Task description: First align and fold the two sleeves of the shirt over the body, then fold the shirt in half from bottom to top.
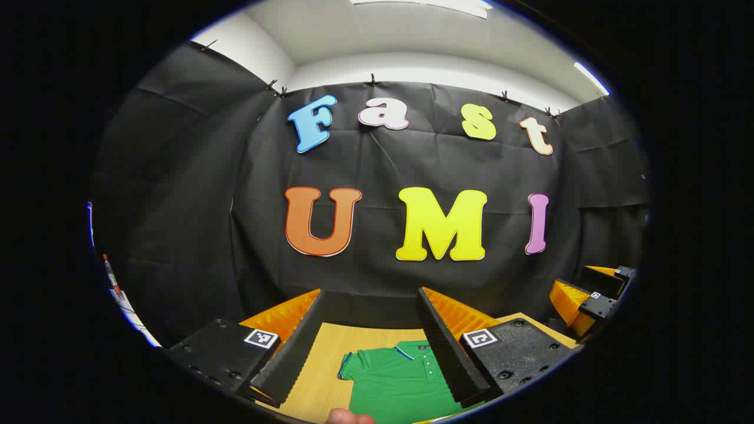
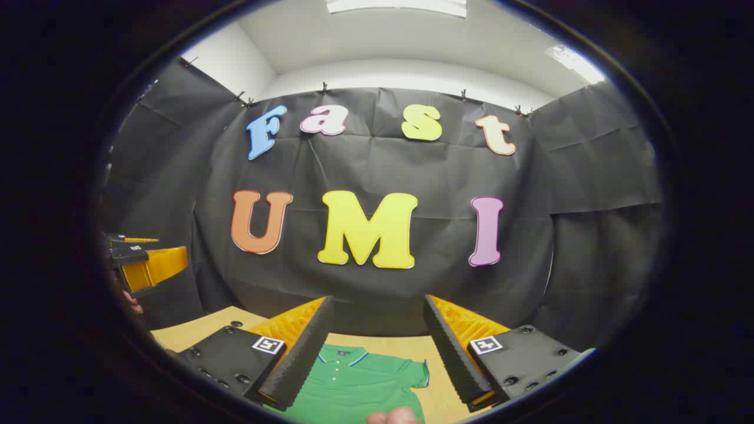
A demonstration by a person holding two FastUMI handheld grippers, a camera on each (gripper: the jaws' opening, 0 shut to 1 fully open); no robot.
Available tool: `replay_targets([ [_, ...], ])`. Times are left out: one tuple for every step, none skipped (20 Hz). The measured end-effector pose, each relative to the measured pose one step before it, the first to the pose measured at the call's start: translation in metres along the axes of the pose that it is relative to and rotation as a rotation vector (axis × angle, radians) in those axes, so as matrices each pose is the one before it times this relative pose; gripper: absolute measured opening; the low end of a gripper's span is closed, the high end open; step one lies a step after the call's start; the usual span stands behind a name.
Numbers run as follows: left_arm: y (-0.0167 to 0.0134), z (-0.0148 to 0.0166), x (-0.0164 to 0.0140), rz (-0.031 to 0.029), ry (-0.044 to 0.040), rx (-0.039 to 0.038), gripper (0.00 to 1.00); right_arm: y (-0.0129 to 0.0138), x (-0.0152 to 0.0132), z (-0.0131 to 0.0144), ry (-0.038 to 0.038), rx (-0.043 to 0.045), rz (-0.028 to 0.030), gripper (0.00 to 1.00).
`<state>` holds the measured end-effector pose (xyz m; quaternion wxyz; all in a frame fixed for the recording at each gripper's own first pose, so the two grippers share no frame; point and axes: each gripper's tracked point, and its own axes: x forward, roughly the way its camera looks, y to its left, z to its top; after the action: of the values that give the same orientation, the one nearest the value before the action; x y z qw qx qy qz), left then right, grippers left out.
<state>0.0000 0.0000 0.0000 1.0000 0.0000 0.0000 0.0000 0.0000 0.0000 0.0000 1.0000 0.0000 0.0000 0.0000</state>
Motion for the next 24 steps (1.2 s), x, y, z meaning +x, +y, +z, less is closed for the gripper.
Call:
replay_targets([
  [0.00002, -0.00044, -0.00168, 0.00031, -0.00085, -0.00091, 0.98, -0.00105, 0.00029, 0.00080, -0.00006, -0.00201, -0.00213, 0.98],
  [0.00011, -0.00038, -0.00075, 0.00099, -0.00007, -0.00021, 0.98, -0.00038, 0.00048, 0.00002, 0.00025, 0.00058, -0.00337, 0.98],
  [0.00030, -0.00059, 0.00084, -0.00014, 0.00236, 0.00069, 0.98, -0.00064, 0.00028, 0.00058, 0.00173, 0.00222, -0.00259, 0.98],
  [-0.00031, -0.00137, 0.00007, -0.00038, 0.00271, 0.00077, 0.98, -0.00079, 0.00032, -0.00015, -0.00055, 0.00047, -0.00235, 0.98],
  [-0.00005, -0.00021, 0.00086, 0.00006, 0.00004, -0.00045, 0.98, -0.00119, -0.00061, 0.00140, -0.00303, -0.00054, -0.00297, 0.98],
  [-0.00035, 0.00002, 0.00024, -0.00096, -0.00094, -0.00049, 0.98, -0.00058, -0.00003, 0.00119, -0.00467, -0.00066, -0.00291, 0.98],
  [-0.00002, -0.00032, 0.00096, -0.00208, 0.00096, 0.00020, 0.98, -0.00118, 0.00021, 0.00057, -0.00149, -0.00159, -0.00283, 0.98],
  [0.00006, -0.00148, 0.00103, -0.00021, 0.00192, 0.00312, 0.98, -0.00120, 0.00002, -0.00009, 0.00008, -0.00171, -0.00246, 0.98],
  [0.00092, -0.00136, 0.00140, 0.00392, 0.00203, 0.00208, 0.98, -0.00119, 0.00000, -0.00124, 0.00171, 0.00073, -0.00114, 0.98],
  [0.00240, -0.00086, -0.00017, 0.00207, 0.00283, -0.00136, 0.98, -0.00022, 0.00039, -0.00074, 0.00303, 0.00072, -0.00030, 0.98],
  [-0.00026, -0.00194, 0.00046, 0.00054, 0.00324, -0.00332, 0.98, -0.00109, 0.00018, -0.00104, 0.00275, 0.00064, 0.00115, 0.98],
  [-0.00019, -0.00030, 0.00225, 0.00144, 0.00213, -0.00254, 0.98, -0.00016, 0.00071, -0.00056, 0.00176, -0.00185, 0.00018, 0.98],
  [0.00016, -0.00127, 0.00008, 0.00129, 0.00093, -0.00100, 0.98, -0.00181, 0.00063, -0.00108, 0.00113, -0.00089, -0.00115, 0.98],
  [-0.00053, -0.00019, 0.00076, -0.00056, 0.00099, 0.00068, 0.98, 0.00001, 0.00068, 0.00031, 0.00261, 0.00075, 0.00112, 0.98],
  [0.00026, -0.00117, 0.00110, -0.00047, 0.00095, 0.00230, 0.98, 0.00036, 0.00067, -0.00160, 0.00234, 0.00105, 0.00195, 0.98],
  [-0.00050, 0.00044, 0.00038, -0.00081, 0.00076, 0.00136, 1.00, 0.00067, 0.00113, -0.00113, 0.00473, -0.00229, 0.00293, 0.98],
  [-0.00074, -0.00080, 0.00018, -0.00098, -0.00032, 0.00163, 1.00, 0.00123, 0.00025, -0.00200, 0.00503, -0.00284, 0.00775, 0.98],
  [-0.00037, -0.00131, -0.00058, -0.00048, -0.00078, 0.00164, 0.98, 0.00150, 0.00047, -0.00161, 0.00367, -0.00320, 0.00930, 0.98],
  [-0.00051, -0.00148, 0.00016, -0.00061, 0.00061, 0.00335, 0.98, 0.00038, -0.00002, -0.00124, 0.00346, -0.00430, 0.00617, 0.98],
  [-0.00061, -0.00191, -0.00027, 0.00073, 0.00097, 0.00237, 0.98, -0.00051, 0.00107, -0.00140, 0.00671, -0.00249, 0.00740, 0.98],
  [-0.00145, -0.00040, -0.00032, -0.00070, 0.00180, 0.00057, 0.98, -0.00130, 0.00078, -0.00144, 0.00622, -0.00261, 0.00355, 0.98],
  [-0.00054, -0.00165, -0.00103, 0.00042, -0.00192, -0.00147, 0.98, -0.00199, 0.00019, 0.00014, 0.00216, -0.00492, 0.00195, 0.98],
  [-0.00138, -0.00252, -0.00125, -0.00728, -0.00087, -0.00436, 0.98, -0.00274, -0.00027, -0.00051, 0.00453, -0.00542, -0.00096, 0.98],
  [-0.00170, -0.00203, 0.00022, -0.00316, 0.00486, 0.00164, 1.00, -0.00247, 0.00014, -0.00221, 0.00790, 0.00364, -0.00282, 0.98],
])
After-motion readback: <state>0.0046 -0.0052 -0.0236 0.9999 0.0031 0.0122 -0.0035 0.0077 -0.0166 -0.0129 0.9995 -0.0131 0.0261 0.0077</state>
